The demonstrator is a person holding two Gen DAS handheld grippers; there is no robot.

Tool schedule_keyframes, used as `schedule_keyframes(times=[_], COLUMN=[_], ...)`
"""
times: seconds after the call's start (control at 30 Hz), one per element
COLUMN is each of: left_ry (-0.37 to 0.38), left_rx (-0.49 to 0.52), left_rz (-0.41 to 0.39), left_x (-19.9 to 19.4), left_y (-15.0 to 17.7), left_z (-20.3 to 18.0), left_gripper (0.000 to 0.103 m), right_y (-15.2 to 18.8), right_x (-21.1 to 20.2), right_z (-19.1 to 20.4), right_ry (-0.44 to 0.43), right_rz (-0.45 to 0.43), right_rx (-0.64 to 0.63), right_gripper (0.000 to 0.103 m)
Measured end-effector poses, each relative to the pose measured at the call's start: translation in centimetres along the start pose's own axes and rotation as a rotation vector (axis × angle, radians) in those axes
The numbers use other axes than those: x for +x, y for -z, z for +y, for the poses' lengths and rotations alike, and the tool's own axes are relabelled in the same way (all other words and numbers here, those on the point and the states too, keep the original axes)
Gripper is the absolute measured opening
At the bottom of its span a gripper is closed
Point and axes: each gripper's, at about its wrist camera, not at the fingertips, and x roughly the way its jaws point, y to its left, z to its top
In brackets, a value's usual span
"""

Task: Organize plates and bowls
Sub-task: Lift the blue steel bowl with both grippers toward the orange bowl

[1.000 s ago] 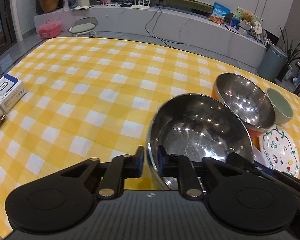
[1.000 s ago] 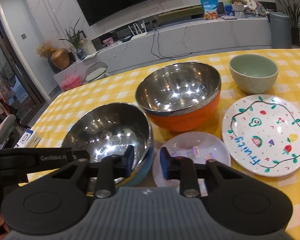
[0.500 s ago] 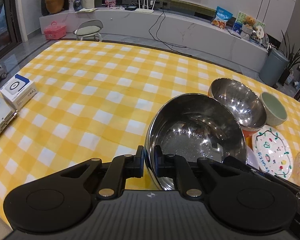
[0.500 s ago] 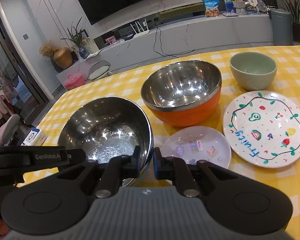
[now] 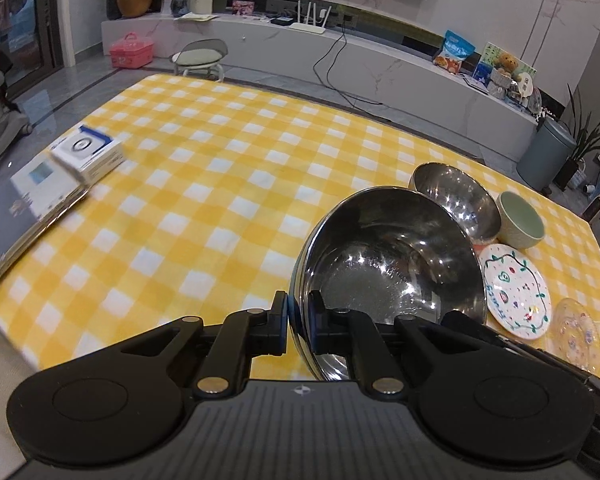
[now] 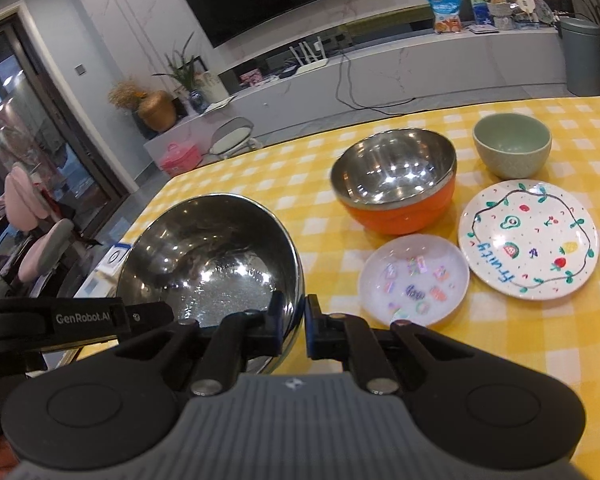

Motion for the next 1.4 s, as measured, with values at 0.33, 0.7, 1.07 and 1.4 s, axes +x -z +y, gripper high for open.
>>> schedule_keyframes(times=[0.33,0.7,1.07,1.4], left_ry=[-0.021,-0.049,-0.075,-0.087], left_rx=[-0.061,-0.11,-0.139,-0.159], left_rz=[0.05,0.123,0.184,0.206], left_x=[-1.2,0.6,2.5,3.7], left_y=[2.3,3.5,3.9,3.6], left_z=[2.4,4.3,4.8,5.2], left_gripper=[0.01,0.008,0.008,0.01], right_y=[2.0,2.9,3.2,3.0], right_x=[-1.0,0.8,1.9,2.0], right_z=[0.8,0.5,-0.2,0.4], right_ry=[-0.065,-0.099,-0.101,-0.132], right_rz=[0.084,0.175,0.234,0.198], right_rx=[0.024,0.086,0.146,0.125], right_gripper=[0.008,0.008,0.01,0.017])
